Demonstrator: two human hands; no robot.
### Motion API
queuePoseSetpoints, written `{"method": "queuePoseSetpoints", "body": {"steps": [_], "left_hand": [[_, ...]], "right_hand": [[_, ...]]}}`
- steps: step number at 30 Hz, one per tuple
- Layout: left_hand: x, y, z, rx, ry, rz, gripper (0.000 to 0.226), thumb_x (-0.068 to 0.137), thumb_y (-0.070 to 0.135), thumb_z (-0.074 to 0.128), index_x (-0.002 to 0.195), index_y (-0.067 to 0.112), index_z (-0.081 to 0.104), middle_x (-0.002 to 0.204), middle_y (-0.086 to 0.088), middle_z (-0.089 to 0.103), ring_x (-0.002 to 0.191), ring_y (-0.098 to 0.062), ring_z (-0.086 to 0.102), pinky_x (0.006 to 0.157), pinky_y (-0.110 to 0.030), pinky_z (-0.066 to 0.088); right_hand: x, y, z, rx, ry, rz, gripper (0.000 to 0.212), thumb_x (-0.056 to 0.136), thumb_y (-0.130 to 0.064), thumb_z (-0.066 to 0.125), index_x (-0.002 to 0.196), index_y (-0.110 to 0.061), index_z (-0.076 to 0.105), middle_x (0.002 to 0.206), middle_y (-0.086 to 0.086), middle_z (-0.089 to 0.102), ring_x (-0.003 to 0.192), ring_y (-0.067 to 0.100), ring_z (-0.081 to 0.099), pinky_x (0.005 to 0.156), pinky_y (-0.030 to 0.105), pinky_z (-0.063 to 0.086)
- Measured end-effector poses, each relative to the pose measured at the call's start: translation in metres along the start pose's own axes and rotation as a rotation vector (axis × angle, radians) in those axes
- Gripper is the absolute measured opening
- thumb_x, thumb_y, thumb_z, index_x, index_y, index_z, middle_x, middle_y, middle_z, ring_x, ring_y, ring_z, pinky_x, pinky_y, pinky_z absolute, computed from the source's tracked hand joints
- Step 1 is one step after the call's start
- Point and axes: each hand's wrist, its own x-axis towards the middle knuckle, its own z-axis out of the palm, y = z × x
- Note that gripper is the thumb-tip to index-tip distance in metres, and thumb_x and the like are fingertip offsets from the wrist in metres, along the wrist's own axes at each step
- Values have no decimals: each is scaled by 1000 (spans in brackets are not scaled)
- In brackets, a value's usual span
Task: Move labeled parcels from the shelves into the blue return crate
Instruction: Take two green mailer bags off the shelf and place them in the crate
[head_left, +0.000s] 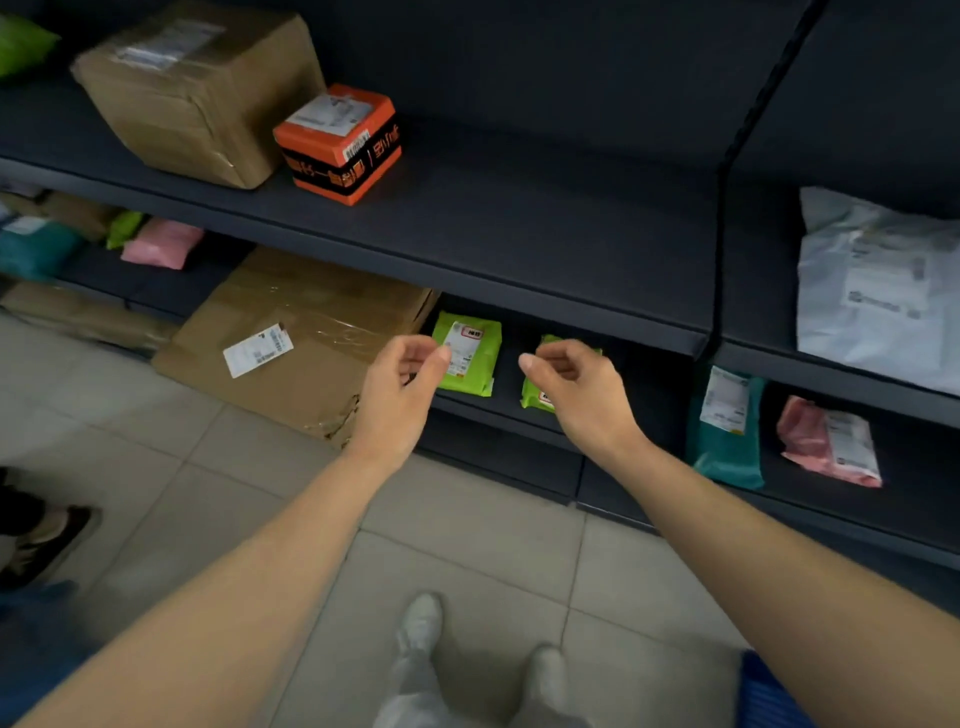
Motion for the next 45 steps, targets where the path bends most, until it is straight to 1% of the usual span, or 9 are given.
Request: {"method": "queuePoseSetpoints", "body": {"steps": [7, 12, 16, 21, 28, 33, 36, 40, 45], "left_hand": [[97, -100, 34, 195, -142, -113, 29, 91, 30, 57, 111, 8, 57, 96, 3, 59, 87, -10, 55, 64, -1, 39], [149, -189, 59, 371, -200, -252, 48, 88, 40, 60, 123, 7, 53, 119, -8, 61, 109, -26, 59, 92, -34, 47], [180, -235, 82, 490, -208, -339, 58, 90, 36, 59, 135, 4, 44, 138, -15, 48, 121, -31, 51, 86, -26, 35], [240, -305, 117, 559, -207, -426, 67, 83, 47, 63, 134, 10, 41, 138, -15, 45, 122, -36, 47, 102, -46, 39], [264, -342, 104, 578, -92, -594, 77, 80, 49, 66, 134, 2, 36, 138, -20, 44, 123, -40, 44, 101, -48, 41], [254, -335, 123, 581, -65, -663, 83, 78, 51, 67, 137, 3, 34, 142, -18, 37, 129, -37, 34, 101, -42, 34], [255, -337, 129, 452, -65, -706, 76, 68, 49, 77, 126, 7, 51, 132, -15, 52, 122, -36, 43, 99, -40, 40], [257, -331, 132, 240, -41, -713, 42, 77, 22, 76, 112, 2, 63, 120, -15, 64, 114, -33, 57, 86, -31, 42], [247, -306, 128, 118, -78, -650, 36, 83, 9, 68, 118, 4, 63, 125, -13, 64, 117, -28, 57, 88, -28, 41]], "right_hand": [[100, 76, 41, -58, 108, 130, 47, 87, -43, 61, 121, -10, 58, 114, 3, 62, 106, 16, 58, 82, 22, 44], [152, 154, 63, -106, 168, 241, 58, 84, -47, 62, 129, -11, 53, 132, 7, 53, 119, 23, 53, 88, 26, 43], [187, 210, 69, -216, 196, 307, 62, 83, -50, 62, 130, -11, 50, 134, 11, 46, 126, 30, 43, 98, 36, 44], [250, 277, 72, -409, 192, 416, 69, 84, -52, 59, 138, -12, 42, 136, 16, 39, 129, 37, 33, 102, 42, 36], [275, 305, 105, -210, 216, 591, 85, 76, -52, 68, 138, -6, 31, 140, 19, 38, 128, 40, 40, 103, 51, 41], [268, 319, 86, -101, 355, 651, 71, 83, -34, 69, 132, 3, 31, 134, 24, 48, 119, 41, 52, 79, 33, 42], [266, 320, 80, -83, 412, 669, 59, 84, -30, 69, 124, 6, 47, 125, 23, 58, 111, 38, 60, 71, 31, 42], [273, 306, 92, -47, 445, 654, 38, 88, -22, 64, 116, 4, 59, 120, 22, 63, 108, 37, 62, 72, 32, 45], [264, 285, 105, 25, 457, 607, 30, 92, -18, 58, 115, 0, 56, 120, 20, 62, 106, 37, 62, 78, 37, 51]]}}
